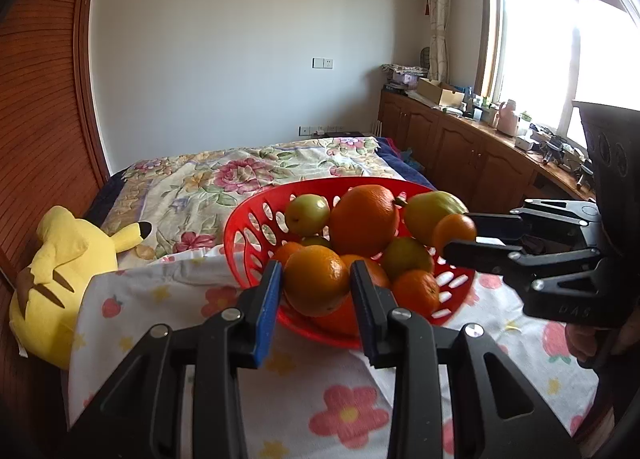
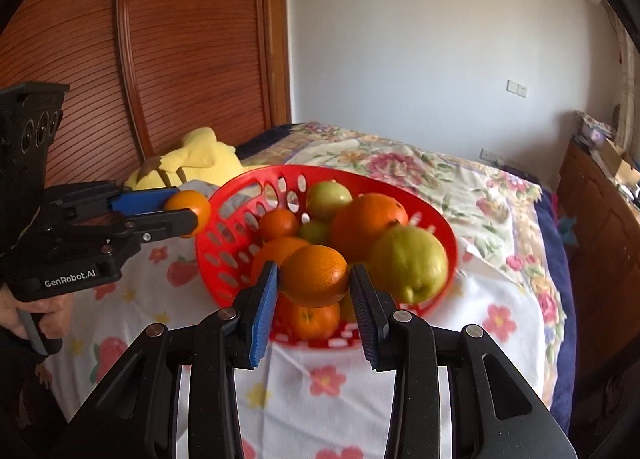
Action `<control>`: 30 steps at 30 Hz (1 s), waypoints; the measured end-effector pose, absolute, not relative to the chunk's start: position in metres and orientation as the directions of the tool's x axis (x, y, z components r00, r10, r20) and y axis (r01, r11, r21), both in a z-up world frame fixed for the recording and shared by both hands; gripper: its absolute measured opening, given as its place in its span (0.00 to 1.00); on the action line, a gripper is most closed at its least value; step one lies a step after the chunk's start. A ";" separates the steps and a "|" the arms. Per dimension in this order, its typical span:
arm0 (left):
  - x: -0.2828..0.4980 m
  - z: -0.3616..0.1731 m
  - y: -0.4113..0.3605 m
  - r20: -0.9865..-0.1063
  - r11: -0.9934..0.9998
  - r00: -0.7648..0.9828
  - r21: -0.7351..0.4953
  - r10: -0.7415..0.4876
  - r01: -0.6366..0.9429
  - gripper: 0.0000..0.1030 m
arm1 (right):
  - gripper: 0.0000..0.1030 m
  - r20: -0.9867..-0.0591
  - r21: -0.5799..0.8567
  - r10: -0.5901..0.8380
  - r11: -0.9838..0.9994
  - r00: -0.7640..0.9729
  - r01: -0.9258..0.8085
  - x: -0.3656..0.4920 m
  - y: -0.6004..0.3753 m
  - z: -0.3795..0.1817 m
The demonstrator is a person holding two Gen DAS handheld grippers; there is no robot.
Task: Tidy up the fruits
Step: 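Carry both mandarins over the red basket and open both tools to drop them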
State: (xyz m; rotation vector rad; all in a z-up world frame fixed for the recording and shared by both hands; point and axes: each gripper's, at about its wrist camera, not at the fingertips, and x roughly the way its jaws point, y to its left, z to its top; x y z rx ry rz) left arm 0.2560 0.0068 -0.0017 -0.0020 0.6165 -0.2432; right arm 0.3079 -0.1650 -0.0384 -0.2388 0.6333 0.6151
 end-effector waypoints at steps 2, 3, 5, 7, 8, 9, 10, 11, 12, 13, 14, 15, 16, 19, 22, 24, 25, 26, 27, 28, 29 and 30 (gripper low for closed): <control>0.265 -0.003 0.006 -0.575 0.971 0.785 -0.074 -0.228 0.228 0.32 | 0.35 -0.622 -0.022 0.467 0.792 0.628 -0.611 0.319 -0.158 -0.042; 0.269 -0.004 0.005 -0.577 0.971 0.784 -0.074 -0.229 0.229 0.32 | 0.35 -0.624 -0.021 0.469 0.789 0.625 -0.614 0.323 -0.155 -0.043; 0.276 -0.007 0.006 -0.580 0.970 0.781 -0.075 -0.229 0.229 0.32 | 0.35 -0.626 -0.021 0.473 0.784 0.620 -0.620 0.331 -0.149 -0.046; 0.282 -0.011 0.006 -0.587 0.971 0.776 -0.078 -0.230 0.228 0.32 | 0.35 -0.628 -0.028 0.472 0.780 0.618 -0.625 0.338 -0.143 -0.048; 0.284 -0.013 0.007 -0.589 0.971 0.774 -0.081 -0.230 0.227 0.32 | 0.35 -0.629 -0.030 0.472 0.780 0.618 -0.626 0.340 -0.142 -0.049; 0.286 -0.015 0.007 -0.592 0.971 0.772 -0.083 -0.230 0.226 0.32 | 0.35 -0.631 -0.032 0.471 0.778 0.616 -0.627 0.345 -0.139 -0.050; 0.289 -0.017 0.007 -0.596 0.970 0.769 -0.084 -0.231 0.226 0.32 | 0.35 -0.633 -0.032 0.471 0.777 0.615 -0.629 0.348 -0.137 -0.050; 0.290 -0.019 0.007 -0.599 0.971 0.767 -0.085 -0.230 0.225 0.32 | 0.35 -0.635 -0.034 0.470 0.776 0.613 -0.630 0.352 -0.135 -0.052; 0.290 -0.020 0.007 -0.601 0.971 0.765 -0.087 -0.231 0.225 0.32 | 0.35 -0.636 -0.035 0.470 0.775 0.612 -0.632 0.355 -0.133 -0.053; 0.291 -0.022 0.007 -0.602 0.970 0.764 -0.089 -0.233 0.225 0.32 | 0.35 -0.638 -0.034 0.470 0.774 0.610 -0.632 0.358 -0.131 -0.054; 0.291 -0.022 0.006 -0.603 0.970 0.763 -0.090 -0.233 0.225 0.32 | 0.35 -0.639 -0.032 0.471 0.774 0.609 -0.632 0.360 -0.130 -0.055; 0.292 -0.022 0.006 -0.603 0.970 0.763 -0.090 -0.233 0.225 0.32 | 0.35 -0.641 -0.026 0.473 0.773 0.605 -0.633 0.363 -0.129 -0.056; 0.292 -0.022 0.006 -0.602 0.970 0.763 -0.091 -0.233 0.225 0.32 | 0.35 -0.642 -0.023 0.474 0.773 0.602 -0.634 0.364 -0.127 -0.058; 0.294 -0.023 0.007 -0.602 0.970 0.763 -0.092 -0.235 0.227 0.32 | 0.35 -0.648 -0.023 0.470 0.775 0.599 -0.632 0.370 -0.123 -0.062; 0.296 -0.023 0.005 -0.600 0.969 0.765 -0.089 -0.236 0.229 0.32 | 0.35 -0.651 -0.026 0.469 0.773 0.598 -0.634 0.370 -0.122 -0.064; 0.295 -0.022 0.004 -0.599 0.969 0.765 -0.088 -0.237 0.231 0.33 | 0.35 -0.648 -0.034 0.464 0.774 0.604 -0.632 0.371 -0.120 -0.064; 0.295 -0.022 0.004 -0.598 0.969 0.766 -0.088 -0.237 0.231 0.33 | 0.35 -0.647 -0.033 0.464 0.775 0.604 -0.631 0.371 -0.121 -0.064; 0.296 -0.023 0.004 -0.599 0.969 0.765 -0.088 -0.236 0.230 0.33 | 0.35 -0.646 -0.030 0.466 0.776 0.604 -0.630 0.371 -0.120 -0.064; 0.296 -0.023 0.004 -0.599 0.969 0.765 -0.089 -0.237 0.230 0.33 | 0.35 -0.646 -0.027 0.468 0.776 0.603 -0.630 0.371 -0.119 -0.063; 0.297 -0.023 0.004 -0.598 0.969 0.766 -0.090 -0.237 0.230 0.33 | 0.35 -0.646 -0.026 0.469 0.776 0.603 -0.631 0.372 -0.119 -0.063; 0.297 -0.022 0.004 -0.596 0.969 0.767 -0.089 -0.236 0.229 0.33 | 0.35 -0.647 -0.026 0.468 0.775 0.602 -0.631 0.373 -0.118 -0.063; 0.297 -0.021 0.004 -0.595 0.969 0.768 -0.090 -0.236 0.229 0.33 | 0.35 -0.647 -0.029 0.467 0.775 0.603 -0.631 0.373 -0.117 -0.064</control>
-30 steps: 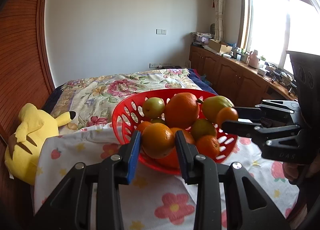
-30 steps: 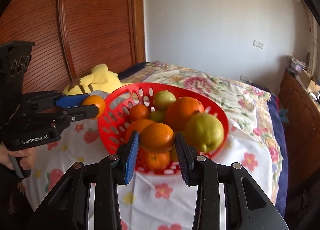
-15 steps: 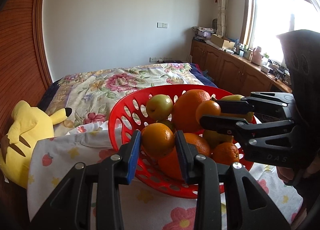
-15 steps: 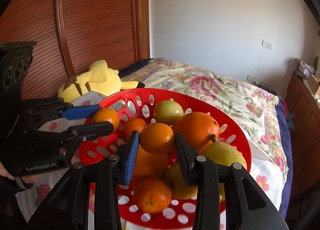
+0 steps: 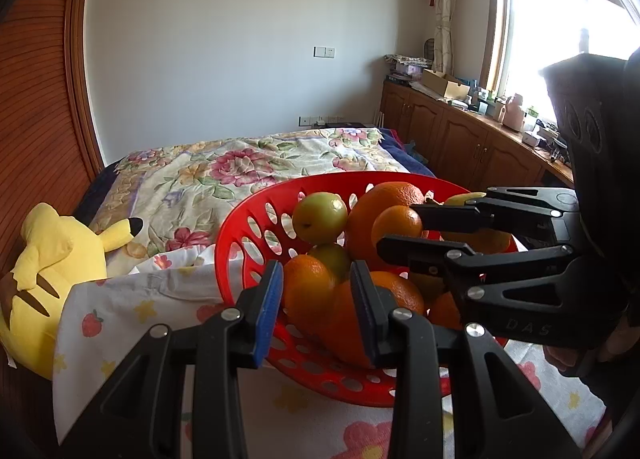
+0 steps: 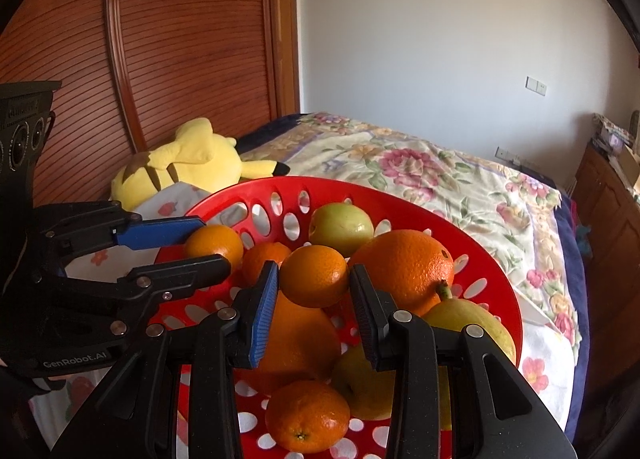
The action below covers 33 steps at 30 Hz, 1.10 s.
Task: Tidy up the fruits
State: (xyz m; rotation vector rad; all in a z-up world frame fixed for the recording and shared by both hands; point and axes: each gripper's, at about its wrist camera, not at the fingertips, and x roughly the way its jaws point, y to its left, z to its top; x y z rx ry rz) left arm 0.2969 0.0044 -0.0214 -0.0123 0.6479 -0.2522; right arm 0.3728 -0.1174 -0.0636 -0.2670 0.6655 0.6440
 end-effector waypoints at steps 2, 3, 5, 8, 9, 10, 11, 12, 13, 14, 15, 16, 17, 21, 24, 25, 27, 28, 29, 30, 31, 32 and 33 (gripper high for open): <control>0.298 -0.020 0.005 -0.594 0.970 0.769 -0.087 -0.235 0.229 0.34 | 0.36 -0.644 -0.032 0.464 0.778 0.608 -0.628 0.374 -0.116 -0.064; 0.298 -0.020 0.005 -0.594 0.970 0.769 -0.085 -0.234 0.229 0.34 | 0.36 -0.642 -0.031 0.465 0.778 0.609 -0.627 0.374 -0.116 -0.064; 0.298 -0.019 0.006 -0.594 0.970 0.770 -0.083 -0.232 0.228 0.34 | 0.36 -0.638 -0.024 0.469 0.781 0.611 -0.624 0.374 -0.116 -0.063; 0.297 -0.018 0.008 -0.590 0.972 0.775 -0.082 -0.225 0.220 0.34 | 0.36 -0.633 -0.025 0.471 0.781 0.614 -0.624 0.372 -0.116 -0.062; 0.296 -0.017 0.010 -0.588 0.973 0.777 -0.083 -0.222 0.215 0.35 | 0.36 -0.632 -0.028 0.469 0.782 0.617 -0.623 0.372 -0.116 -0.062; 0.294 -0.016 0.011 -0.586 0.974 0.780 -0.085 -0.220 0.211 0.36 | 0.36 -0.630 -0.028 0.468 0.783 0.620 -0.621 0.370 -0.117 -0.061; 0.293 -0.017 0.012 -0.585 0.974 0.781 -0.085 -0.218 0.209 0.37 | 0.36 -0.628 -0.027 0.469 0.785 0.622 -0.619 0.369 -0.118 -0.061; 0.290 -0.016 0.013 -0.584 0.975 0.783 -0.084 -0.215 0.205 0.38 | 0.36 -0.623 -0.023 0.470 0.788 0.625 -0.616 0.366 -0.120 -0.060; 0.286 -0.016 0.013 -0.580 0.977 0.788 -0.081 -0.209 0.199 0.39 | 0.37 -0.618 -0.018 0.472 0.791 0.629 -0.612 0.363 -0.122 -0.059; 0.283 -0.016 0.014 -0.578 0.977 0.790 -0.080 -0.206 0.196 0.41 | 0.37 -0.614 -0.013 0.474 0.793 0.631 -0.609 0.361 -0.124 -0.058; 0.279 -0.016 0.014 -0.575 0.978 0.792 -0.079 -0.202 0.193 0.42 | 0.37 -0.606 -0.002 0.476 0.800 0.637 -0.600 0.357 -0.127 -0.058; 0.274 -0.016 0.013 -0.573 0.978 0.795 -0.077 -0.201 0.191 0.42 | 0.37 -0.600 0.006 0.477 0.805 0.642 -0.593 0.354 -0.129 -0.057; 0.271 -0.016 0.013 -0.572 0.979 0.796 -0.076 -0.199 0.190 0.43 | 0.37 -0.592 0.013 0.479 0.809 0.648 -0.587 0.349 -0.132 -0.057; 0.252 -0.013 0.011 -0.559 0.982 0.809 -0.063 -0.182 0.178 0.47 | 0.37 -0.571 0.022 0.478 0.822 0.668 -0.570 0.331 -0.141 -0.053; 0.238 -0.012 0.009 -0.551 0.983 0.816 -0.057 -0.177 0.175 0.50 | 0.38 -0.557 0.019 0.472 0.829 0.683 -0.558 0.315 -0.146 -0.050; 0.233 -0.010 0.008 -0.546 0.983 0.819 -0.054 -0.176 0.175 0.50 | 0.38 -0.550 0.014 0.469 0.833 0.691 -0.553 0.308 -0.148 -0.048; 0.224 -0.008 0.008 -0.537 0.982 0.823 -0.067 -0.184 0.176 0.53 | 0.39 -0.541 0.012 0.464 0.838 0.701 -0.546 0.299 -0.151 -0.046; 0.220 -0.007 0.007 -0.534 0.982 0.825 -0.072 -0.187 0.176 0.54 | 0.39 -0.538 0.014 0.463 0.840 0.705 -0.542 0.294 -0.152 -0.044; 0.217 -0.006 0.007 -0.532 0.982 0.826 -0.072 -0.187 0.176 0.54 | 0.39 -0.534 0.017 0.462 0.843 0.708 -0.538 0.289 -0.155 -0.043; 0.213 -0.006 0.007 -0.530 0.982 0.827 -0.071 -0.186 0.176 0.54 | 0.39 -0.529 0.019 0.460 0.846 0.713 -0.532 0.284 -0.157 -0.042; 0.210 -0.005 0.006 -0.528 0.982 0.829 -0.068 -0.184 0.174 0.55 | 0.40 -0.524 0.021 0.458 0.850 0.718 -0.526 0.280 -0.159 -0.041; 0.206 -0.004 0.005 -0.527 0.983 0.831 -0.062 -0.179 0.172 0.57 | 0.40 -0.519 0.023 0.456 0.853 0.723 -0.521 0.276 -0.161 -0.041; 0.202 -0.003 0.004 -0.524 0.984 0.834 -0.054 -0.172 0.169 0.58 | 0.40 -0.516 0.026 0.454 0.855 0.726 -0.517 0.273 -0.162 -0.040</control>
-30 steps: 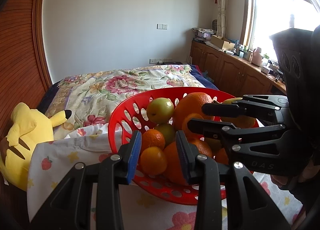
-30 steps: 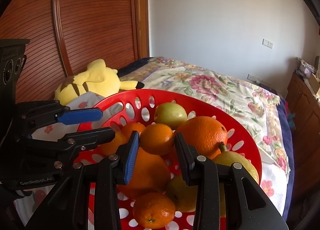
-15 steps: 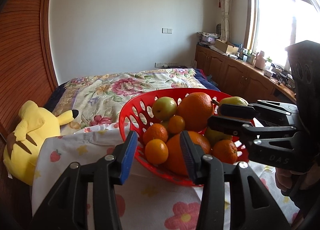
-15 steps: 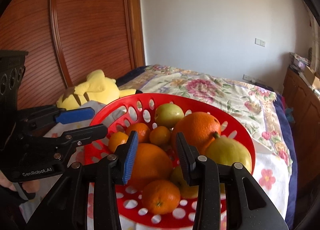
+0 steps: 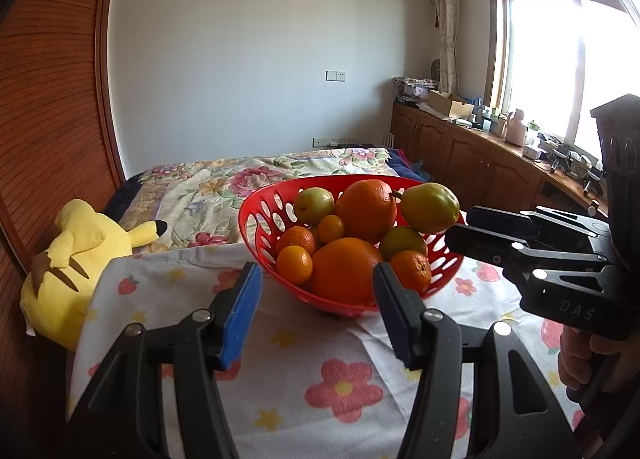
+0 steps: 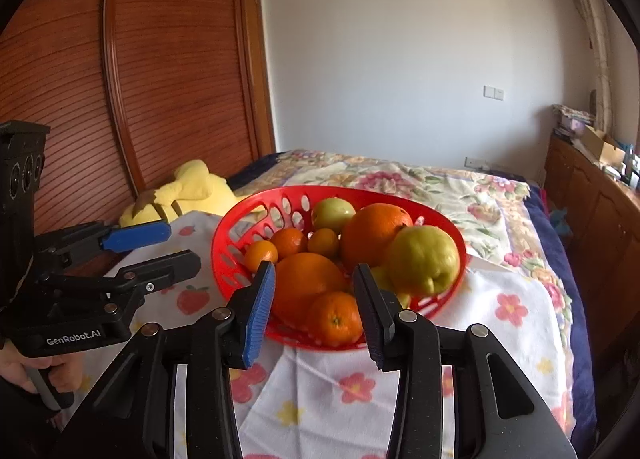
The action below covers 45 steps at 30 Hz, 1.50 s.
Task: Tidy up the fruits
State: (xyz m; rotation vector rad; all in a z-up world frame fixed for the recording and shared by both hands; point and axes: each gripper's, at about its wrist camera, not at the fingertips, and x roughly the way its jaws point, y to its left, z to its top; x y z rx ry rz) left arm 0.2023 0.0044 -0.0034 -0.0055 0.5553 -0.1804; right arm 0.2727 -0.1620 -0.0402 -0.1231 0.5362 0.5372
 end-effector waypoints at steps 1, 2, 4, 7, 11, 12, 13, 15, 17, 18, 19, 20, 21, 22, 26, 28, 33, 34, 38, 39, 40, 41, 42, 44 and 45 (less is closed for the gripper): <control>0.198 -0.002 0.003 -0.517 0.986 0.841 -0.043 -0.162 0.164 0.63 | 0.40 -0.514 0.028 0.453 0.858 0.728 -0.514 0.270 -0.163 -0.040; 0.194 -0.001 0.003 -0.507 0.987 0.848 -0.036 -0.155 0.159 0.67 | 0.40 -0.512 0.028 0.450 0.860 0.732 -0.510 0.267 -0.164 -0.039; 0.186 0.002 0.002 -0.484 0.988 0.862 -0.027 -0.148 0.154 0.68 | 0.41 -0.502 0.024 0.444 0.865 0.742 -0.502 0.260 -0.166 -0.037; 0.177 0.006 0.001 -0.474 0.985 0.866 -0.022 -0.161 0.170 0.69 | 0.43 -0.483 0.019 0.440 0.869 0.757 -0.494 0.249 -0.167 -0.032; 0.164 0.015 0.002 -0.441 0.987 0.884 -0.015 -0.153 0.163 0.74 | 0.45 -0.456 0.015 0.433 0.877 0.777 -0.480 0.236 -0.170 -0.024; 0.160 0.018 0.002 -0.429 0.987 0.891 -0.017 -0.152 0.160 0.75 | 0.46 -0.451 0.011 0.429 0.880 0.783 -0.476 0.234 -0.170 -0.023; 0.156 0.021 0.004 -0.417 0.987 0.896 -0.023 -0.154 0.159 0.76 | 0.47 -0.442 0.006 0.424 0.883 0.790 -0.470 0.230 -0.170 -0.020; 0.150 0.027 0.007 -0.401 0.986 0.901 -0.044 -0.163 0.158 0.86 | 0.50 -0.427 0.003 0.421 0.885 0.800 -0.465 0.224 -0.172 -0.016; 0.141 0.034 0.011 -0.372 0.986 0.914 -0.060 -0.165 0.153 0.89 | 0.52 -0.411 0.002 0.414 0.891 0.812 -0.454 0.217 -0.176 -0.012; 0.136 0.038 0.012 -0.359 0.987 0.919 -0.060 -0.160 0.149 0.90 | 0.54 -0.401 0.003 0.413 0.893 0.817 -0.450 0.213 -0.177 -0.009; 0.132 0.042 0.012 -0.348 0.988 0.925 -0.056 -0.152 0.142 0.93 | 0.56 -0.394 0.003 0.412 0.894 0.822 -0.447 0.209 -0.179 -0.007; 0.128 0.046 0.013 -0.341 0.991 0.930 -0.047 -0.137 0.129 0.95 | 0.57 -0.388 0.003 0.411 0.896 0.825 -0.444 0.208 -0.180 -0.005; 0.125 0.049 0.014 -0.337 0.992 0.933 -0.043 -0.129 0.122 0.96 | 0.60 -0.379 0.002 0.410 0.897 0.830 -0.442 0.205 -0.181 -0.002; 0.122 0.052 0.014 -0.334 0.993 0.935 -0.038 -0.122 0.116 0.96 | 0.62 -0.370 0.001 0.407 0.899 0.835 -0.438 0.201 -0.182 0.000; 0.108 0.065 0.017 -0.311 0.996 0.946 -0.037 -0.093 0.086 0.97 | 0.68 -0.335 -0.003 0.404 0.903 0.851 -0.430 0.188 -0.185 0.010; 0.103 0.071 0.017 -0.310 0.997 0.947 -0.033 -0.082 0.076 0.97 | 0.74 -0.318 -0.002 0.401 0.906 0.859 -0.423 0.182 -0.187 0.015; 0.091 0.080 0.014 -0.296 0.997 0.952 -0.020 -0.074 0.072 0.97 | 0.86 -0.286 0.005 0.396 0.911 0.873 -0.411 0.168 -0.196 0.026; 0.088 0.082 0.014 -0.294 0.998 0.953 -0.015 -0.069 0.067 0.97 | 0.88 -0.280 0.004 0.392 0.913 0.876 -0.407 0.165 -0.197 0.028; 0.078 0.087 0.009 -0.294 0.998 0.954 0.003 -0.053 0.056 0.97 | 0.90 -0.266 0.004 0.372 0.923 0.889 -0.385 0.156 -0.201 0.034; 0.076 0.087 0.008 -0.296 0.998 0.954 0.004 -0.051 0.055 0.97 | 0.91 -0.265 0.003 0.368 0.925 0.891 -0.381 0.154 -0.202 0.035; 0.074 0.087 0.006 -0.299 0.999 0.953 0.005 -0.050 0.054 0.97 | 0.91 -0.265 0.000 0.363 0.926 0.893 -0.377 0.152 -0.202 0.035; 0.072 0.087 0.005 -0.304 0.999 0.951 0.004 -0.050 0.054 0.97 | 0.91 -0.263 -0.008 0.354 0.929 0.898 -0.369 0.149 -0.202 0.036; 0.071 0.087 0.004 -0.307 0.998 0.950 0.002 -0.053 0.056 0.97 | 0.91 -0.262 -0.017 0.341 0.934 0.903 -0.358 0.146 -0.201 0.036; 0.068 0.084 0.002 -0.315 0.998 0.948 -0.002 -0.057 0.059 0.97 | 0.91 -0.266 -0.022 0.326 0.939 0.907 -0.344 0.142 -0.202 0.035; 0.067 0.083 0.002 -0.319 0.998 0.946 -0.003 -0.057 0.059 0.97 | 0.91 -0.269 -0.021 0.322 0.940 0.908 -0.340 0.140 -0.202 0.034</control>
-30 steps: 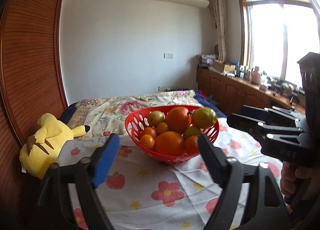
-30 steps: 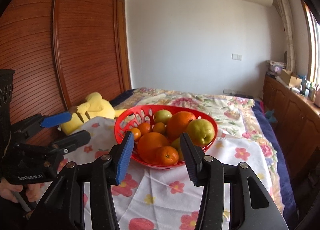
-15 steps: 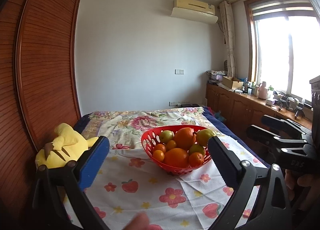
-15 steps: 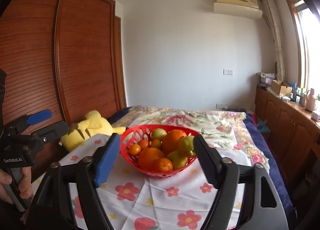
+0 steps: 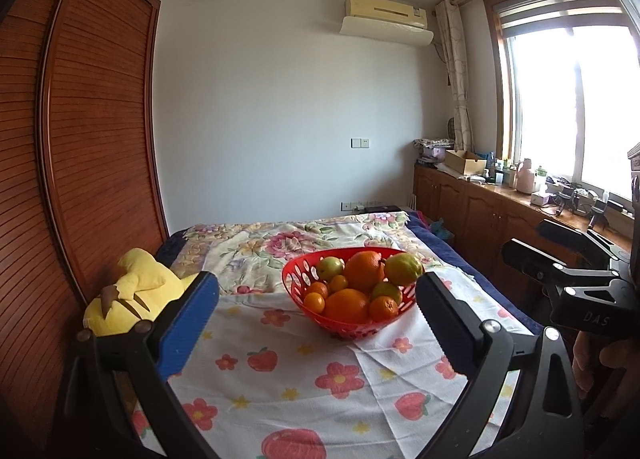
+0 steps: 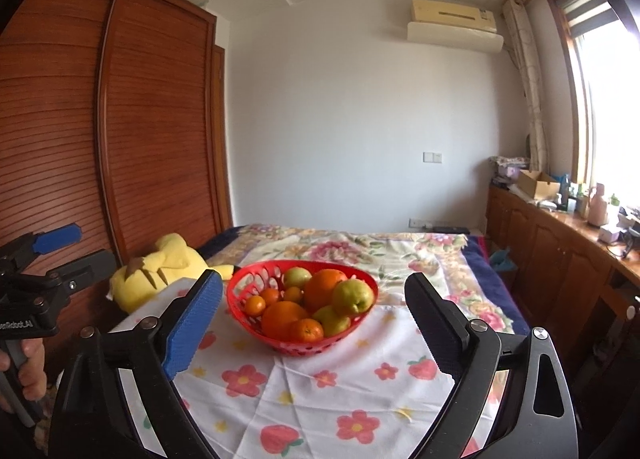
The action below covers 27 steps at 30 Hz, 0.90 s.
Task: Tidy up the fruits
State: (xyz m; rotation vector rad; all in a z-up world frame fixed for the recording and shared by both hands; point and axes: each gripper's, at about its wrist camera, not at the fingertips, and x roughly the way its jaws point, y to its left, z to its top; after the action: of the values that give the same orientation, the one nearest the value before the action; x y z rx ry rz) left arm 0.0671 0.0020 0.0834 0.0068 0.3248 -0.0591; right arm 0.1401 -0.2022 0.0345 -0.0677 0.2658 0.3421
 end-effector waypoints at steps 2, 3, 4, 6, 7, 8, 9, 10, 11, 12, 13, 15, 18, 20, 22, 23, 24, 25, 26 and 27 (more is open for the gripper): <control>0.066 0.079 0.001 -0.331 0.998 0.942 -0.004 -0.056 0.058 0.97 | 0.91 -0.273 -0.022 0.314 0.943 0.909 -0.332 0.137 -0.203 0.032; 0.066 0.077 0.000 -0.336 0.998 0.940 -0.004 -0.058 0.060 0.97 | 0.91 -0.275 -0.023 0.307 0.945 0.911 -0.325 0.135 -0.205 0.030; 0.067 0.075 -0.001 -0.341 0.998 0.938 -0.002 -0.061 0.064 0.97 | 0.91 -0.278 -0.024 0.303 0.947 0.912 -0.322 0.134 -0.205 0.029; 0.067 0.074 -0.004 -0.346 0.998 0.937 0.008 -0.058 0.065 0.97 | 0.91 -0.281 -0.026 0.294 0.949 0.913 -0.314 0.131 -0.206 0.026; 0.066 0.073 -0.005 -0.346 0.998 0.937 0.013 -0.053 0.062 0.97 | 0.91 -0.283 -0.024 0.293 0.950 0.913 -0.312 0.131 -0.208 0.025; 0.066 0.072 -0.005 -0.346 0.998 0.937 0.015 -0.053 0.062 0.97 | 0.91 -0.286 -0.020 0.292 0.950 0.913 -0.310 0.130 -0.209 0.022; 0.066 0.072 -0.006 -0.347 0.998 0.936 0.014 -0.057 0.066 0.97 | 0.91 -0.289 -0.017 0.291 0.951 0.912 -0.309 0.131 -0.210 0.021; 0.066 0.071 -0.006 -0.349 0.998 0.935 0.011 -0.061 0.069 0.97 | 0.91 -0.292 -0.015 0.291 0.951 0.911 -0.308 0.131 -0.211 0.020; 0.065 0.071 -0.006 -0.351 0.997 0.934 0.009 -0.063 0.071 0.97 | 0.91 -0.294 -0.013 0.291 0.951 0.910 -0.308 0.130 -0.212 0.019; 0.065 0.070 -0.006 -0.352 0.997 0.934 0.009 -0.063 0.071 0.97 | 0.91 -0.296 -0.012 0.290 0.952 0.910 -0.307 0.130 -0.213 0.017; 0.065 0.070 -0.006 -0.355 0.997 0.933 0.010 -0.063 0.071 0.97 | 0.91 -0.298 -0.011 0.289 0.952 0.910 -0.306 0.130 -0.213 0.017; 0.065 0.069 -0.005 -0.359 0.997 0.931 0.010 -0.063 0.071 0.97 | 0.91 -0.299 -0.008 0.289 0.952 0.910 -0.305 0.130 -0.214 0.016; 0.064 0.068 -0.004 -0.362 0.998 0.930 0.008 -0.061 0.069 0.97 | 0.91 -0.297 -0.012 0.283 0.954 0.912 -0.300 0.129 -0.215 0.016; 0.065 0.067 -0.004 -0.364 0.998 0.929 0.005 -0.064 0.070 0.97 | 0.91 -0.297 -0.014 0.282 0.954 0.912 -0.299 0.129 -0.215 0.016; 0.064 0.067 -0.004 -0.364 0.998 0.929 0.003 -0.063 0.069 0.97 | 0.91 -0.297 -0.012 0.282 0.954 0.912 -0.299 0.129 -0.215 0.016; 0.065 0.067 -0.004 -0.364 0.998 0.929 0.004 -0.064 0.070 0.97 | 0.91 -0.296 -0.011 0.282 0.954 0.912 -0.299 0.129 -0.216 0.016; 0.065 0.067 -0.004 -0.364 0.997 0.929 0.004 -0.065 0.071 0.97 | 0.91 -0.297 -0.011 0.283 0.954 0.912 -0.300 0.129 -0.216 0.016; 0.065 0.067 -0.003 -0.364 0.998 0.929 0.003 -0.065 0.071 0.97 | 0.91 -0.297 -0.012 0.283 0.954 0.912 -0.300 0.129 -0.216 0.015; 0.065 0.067 -0.003 -0.364 0.998 0.929 0.003 -0.064 0.070 0.97 | 0.91 -0.296 -0.012 0.281 0.955 0.913 -0.298 0.129 -0.216 0.016; 0.065 0.067 -0.003 -0.363 0.997 0.929 0.003 -0.065 0.071 0.97 | 0.91 -0.296 -0.011 0.281 0.955 0.913 -0.298 0.129 -0.216 0.015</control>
State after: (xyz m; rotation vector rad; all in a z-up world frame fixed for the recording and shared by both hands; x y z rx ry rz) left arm 0.0651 -0.0029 0.0671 0.0158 0.3716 -0.0694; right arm 0.1286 -0.2160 0.0153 -0.0566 0.2967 0.2986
